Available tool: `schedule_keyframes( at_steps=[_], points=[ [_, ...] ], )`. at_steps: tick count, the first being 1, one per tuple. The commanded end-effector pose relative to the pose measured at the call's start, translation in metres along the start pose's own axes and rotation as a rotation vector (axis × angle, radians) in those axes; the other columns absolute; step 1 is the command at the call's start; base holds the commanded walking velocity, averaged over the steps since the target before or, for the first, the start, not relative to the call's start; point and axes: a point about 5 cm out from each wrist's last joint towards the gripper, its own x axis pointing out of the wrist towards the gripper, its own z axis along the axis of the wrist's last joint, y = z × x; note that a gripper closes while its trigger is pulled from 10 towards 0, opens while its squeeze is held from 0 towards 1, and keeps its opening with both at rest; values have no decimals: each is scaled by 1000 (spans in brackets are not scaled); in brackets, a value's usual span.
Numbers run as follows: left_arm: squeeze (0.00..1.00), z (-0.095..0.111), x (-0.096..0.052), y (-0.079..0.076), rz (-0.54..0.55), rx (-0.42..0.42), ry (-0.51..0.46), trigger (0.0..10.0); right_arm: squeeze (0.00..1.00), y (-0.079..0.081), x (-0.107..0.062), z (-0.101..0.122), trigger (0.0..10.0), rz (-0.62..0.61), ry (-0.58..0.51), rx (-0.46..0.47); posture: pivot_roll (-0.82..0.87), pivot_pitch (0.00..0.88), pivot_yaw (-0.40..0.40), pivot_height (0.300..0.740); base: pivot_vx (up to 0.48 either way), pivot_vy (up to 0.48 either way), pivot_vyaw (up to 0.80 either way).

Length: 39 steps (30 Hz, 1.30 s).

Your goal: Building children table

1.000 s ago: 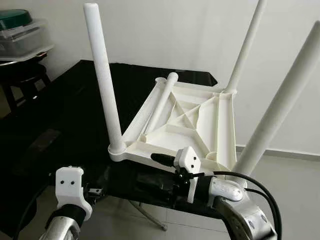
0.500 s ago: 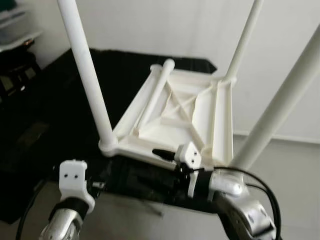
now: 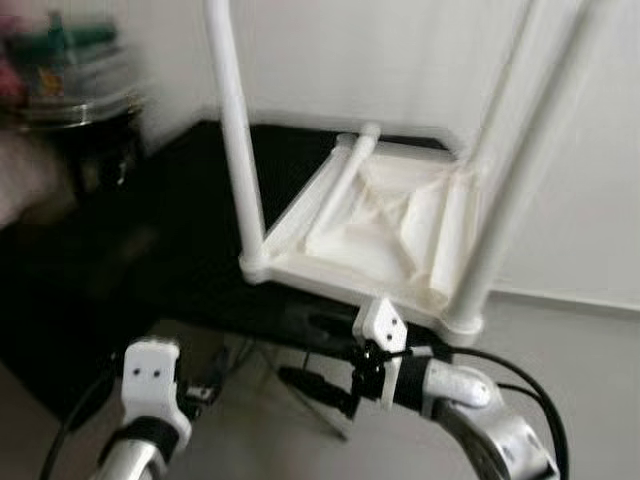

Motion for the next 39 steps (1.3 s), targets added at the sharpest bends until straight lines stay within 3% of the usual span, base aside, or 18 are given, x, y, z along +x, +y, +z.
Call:
schedule_keyframes(
  at_steps=[1, 14, 18, 25, 27, 39],
  points=[
    [0, -2, -1, 3, -8, 39, 13, 10000, 0, 1, 1, 0, 10000, 4, -9, 6, -30, 29, -12, 740, 0, 0, 0],
    [0, -3, 0, 0, -28, 14, 23, 10000, 0, 0, 2, 0, 10000, -9, -12, 6, -35, 27, -11, 740, 0, -311, 0],
    [0, -4, -1, 1, -25, 10, 25, 10000, 0, -4, 2, 1, 10000, -47, -25, 20, -35, 27, -11, 740, 0, -446, 0],
    [0, -4, 0, 0, -24, 0, 21, 10000, 0, -20, 0, 2, 10000, -217, -45, 60, -38, 27, -15, 740, 0, -458, 0],
    [0, -4, 1, 0, -24, -4, 20, 10000, 0, -20, 1, -2, 10000, -223, 10, 24, -42, 27, -17, 740, 0, -458, 800],
    [0, -4, 4, 0, -26, -9, 14, 10000, 0, -21, 3, -3, 10000, -203, 18, 48, -41, 20, -22, 740, 0, -458, 800]
  ],
)
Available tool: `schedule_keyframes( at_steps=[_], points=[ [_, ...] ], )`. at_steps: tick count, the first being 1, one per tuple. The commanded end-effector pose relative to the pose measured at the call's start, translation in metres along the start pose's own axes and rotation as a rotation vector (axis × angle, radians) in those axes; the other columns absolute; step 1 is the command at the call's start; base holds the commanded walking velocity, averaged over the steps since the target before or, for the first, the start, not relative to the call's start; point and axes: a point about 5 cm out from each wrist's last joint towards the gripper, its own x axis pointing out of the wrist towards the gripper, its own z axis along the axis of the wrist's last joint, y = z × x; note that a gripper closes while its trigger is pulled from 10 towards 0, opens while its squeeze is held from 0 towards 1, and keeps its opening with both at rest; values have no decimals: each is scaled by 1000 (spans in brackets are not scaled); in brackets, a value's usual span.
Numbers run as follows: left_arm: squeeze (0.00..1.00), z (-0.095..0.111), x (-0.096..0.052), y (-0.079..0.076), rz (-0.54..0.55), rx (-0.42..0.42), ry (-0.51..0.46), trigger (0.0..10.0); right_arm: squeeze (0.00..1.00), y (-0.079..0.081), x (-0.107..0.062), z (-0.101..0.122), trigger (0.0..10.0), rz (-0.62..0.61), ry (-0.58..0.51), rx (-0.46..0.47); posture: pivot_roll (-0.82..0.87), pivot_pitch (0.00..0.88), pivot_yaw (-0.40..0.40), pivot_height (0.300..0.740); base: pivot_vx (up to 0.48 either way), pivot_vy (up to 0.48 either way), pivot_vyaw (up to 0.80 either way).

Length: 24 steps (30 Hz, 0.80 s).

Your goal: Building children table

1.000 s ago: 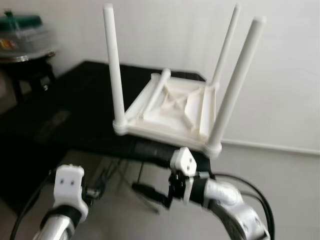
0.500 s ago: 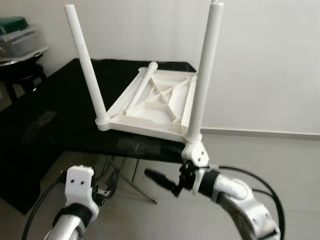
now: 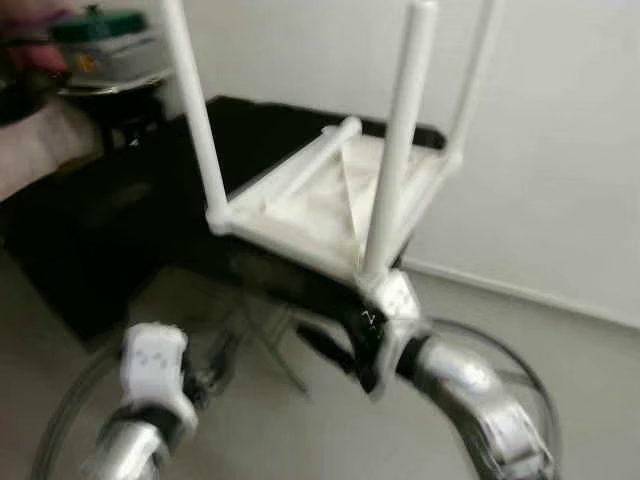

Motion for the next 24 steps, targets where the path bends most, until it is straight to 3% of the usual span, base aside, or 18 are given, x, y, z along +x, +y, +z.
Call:
schedule_keyframes(
  at_steps=[1, 13, 18, 24],
  points=[
    [0, 0, 2, -2, -11, 1, -3, 10000, 0, -4, -3, -2, 10000, -13, 13, 10, -41, 20, -23, 740, 0, -458, 800],
    [0, 0, 4, -2, -13, -2, -5, 10000, 0, -6, -2, -2, 10000, -24, -2, 32, -43, 14, -23, 740, 0, -458, 800],
    [0, -1, 5, -2, -12, -4, -5, 10000, 0, -7, -2, -2, 10000, -28, -11, 43, -43, 8, -26, 740, 0, -458, 0],
    [0, -2, 6, -2, -11, -5, -7, 10000, 0, -5, -2, -3, 10000, -1, 13, 11, -43, 0, -30, 740, 0, -458, 706]
  ],
)
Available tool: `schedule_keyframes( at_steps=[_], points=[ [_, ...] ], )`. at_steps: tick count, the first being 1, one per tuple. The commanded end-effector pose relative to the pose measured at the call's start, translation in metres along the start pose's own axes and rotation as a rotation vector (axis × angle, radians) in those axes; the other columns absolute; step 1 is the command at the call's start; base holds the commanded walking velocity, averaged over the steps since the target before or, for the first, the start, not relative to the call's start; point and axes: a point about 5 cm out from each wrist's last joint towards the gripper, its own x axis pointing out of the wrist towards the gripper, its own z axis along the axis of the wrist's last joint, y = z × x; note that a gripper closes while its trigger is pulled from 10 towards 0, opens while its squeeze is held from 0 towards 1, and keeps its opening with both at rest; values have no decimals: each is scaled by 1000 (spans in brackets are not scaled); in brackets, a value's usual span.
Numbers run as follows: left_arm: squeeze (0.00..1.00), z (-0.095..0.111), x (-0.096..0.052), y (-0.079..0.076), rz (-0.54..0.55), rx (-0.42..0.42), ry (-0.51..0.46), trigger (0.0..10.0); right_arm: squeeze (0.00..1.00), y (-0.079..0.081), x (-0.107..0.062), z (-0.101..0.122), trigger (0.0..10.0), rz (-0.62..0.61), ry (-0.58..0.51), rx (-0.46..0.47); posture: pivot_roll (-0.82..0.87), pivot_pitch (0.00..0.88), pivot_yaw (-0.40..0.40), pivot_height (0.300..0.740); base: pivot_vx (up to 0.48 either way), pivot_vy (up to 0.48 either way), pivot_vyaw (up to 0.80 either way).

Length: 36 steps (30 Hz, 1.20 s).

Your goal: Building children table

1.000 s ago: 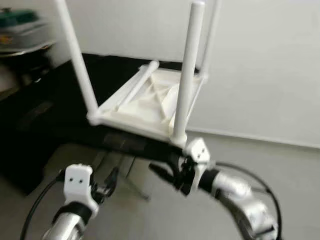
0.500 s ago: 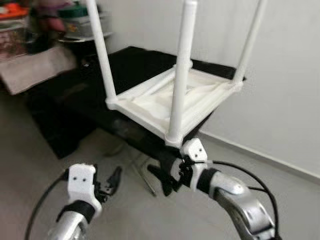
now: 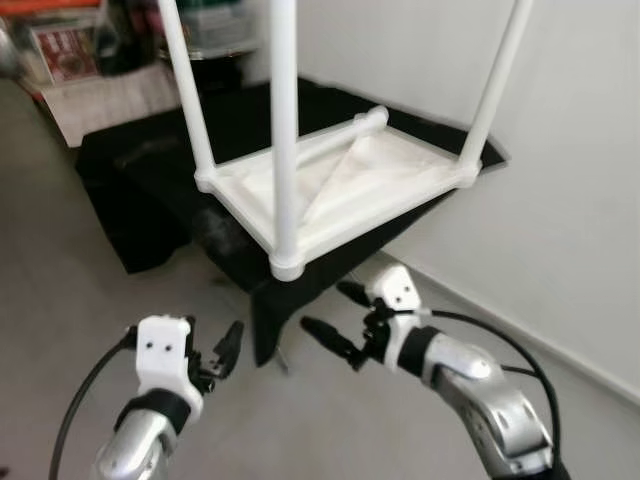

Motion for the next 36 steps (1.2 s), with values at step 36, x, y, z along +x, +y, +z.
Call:
schedule_keyframes(
  at_steps=[36],
  points=[
    [0, 5, 2, 14, 104, 46, -35, 10000, 0, 7, 8, -1, 10000, 54, -3, -15, -21, 0, -20, 740, 0, -356, 122]
  ],
)
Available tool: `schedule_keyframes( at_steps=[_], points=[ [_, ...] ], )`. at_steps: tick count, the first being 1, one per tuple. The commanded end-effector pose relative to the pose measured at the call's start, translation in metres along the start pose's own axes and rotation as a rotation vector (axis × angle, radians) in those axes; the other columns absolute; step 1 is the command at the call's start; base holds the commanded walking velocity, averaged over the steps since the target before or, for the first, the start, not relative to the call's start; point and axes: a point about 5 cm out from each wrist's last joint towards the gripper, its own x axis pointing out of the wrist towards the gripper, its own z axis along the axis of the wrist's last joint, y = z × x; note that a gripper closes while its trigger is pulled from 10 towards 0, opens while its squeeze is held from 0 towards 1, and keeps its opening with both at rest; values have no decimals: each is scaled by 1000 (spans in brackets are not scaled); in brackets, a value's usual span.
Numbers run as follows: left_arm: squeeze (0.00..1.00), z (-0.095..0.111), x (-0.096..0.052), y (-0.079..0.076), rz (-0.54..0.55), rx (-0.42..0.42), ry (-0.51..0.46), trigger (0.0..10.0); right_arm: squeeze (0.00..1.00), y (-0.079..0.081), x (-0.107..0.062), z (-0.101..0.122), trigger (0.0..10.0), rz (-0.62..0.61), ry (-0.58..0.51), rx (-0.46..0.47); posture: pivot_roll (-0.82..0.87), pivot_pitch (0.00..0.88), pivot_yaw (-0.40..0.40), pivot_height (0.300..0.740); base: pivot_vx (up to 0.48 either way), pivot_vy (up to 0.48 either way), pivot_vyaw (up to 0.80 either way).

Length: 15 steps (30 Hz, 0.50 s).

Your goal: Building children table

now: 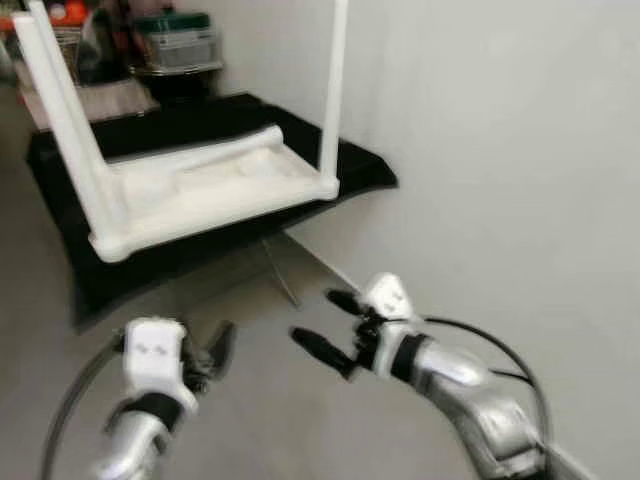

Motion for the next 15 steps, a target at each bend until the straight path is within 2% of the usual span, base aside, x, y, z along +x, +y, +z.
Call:
schedule_keyframes(
  at_steps=[1, 7, 9, 10, 12, 15],
  points=[
    [0, 1, -1, 0, 15, 17, -9, 10000, 0, -4, -1, 3, 10000, -21, -2, -30, -21, 0, -20, 740, 0, 0, 0],
    [0, -1, -6, -2, -4, -14, 4, 10000, 0, -5, -1, 2, 10000, -20, -3, -41, -22, 0, -18, 740, 0, 0, 0],
    [0, -1, -8, -4, -15, -10, -1, 10000, 0, -3, -1, 1, 10000, 0, 6, -68, -24, 0, -16, 740, 360, 0, 800],
    [0, -1, -8, -4, -15, -10, -1, 10000, 0, -3, -1, 1, 10000, 0, 6, -68, -24, 0, -16, 740, 360, 0, 800],
    [0, -1, -6, -4, -14, -7, 1, 10000, 0, -5, 0, 0, 10000, -24, 10, -48, -26, 0, -14, 740, 394, 0, 0],
    [0, -2, -5, -4, -12, -5, 2, 10000, 0, -5, 1, 0, 10000, -24, 7, -54, -25, 0, -14, 740, 390, 0, 800]
  ],
)
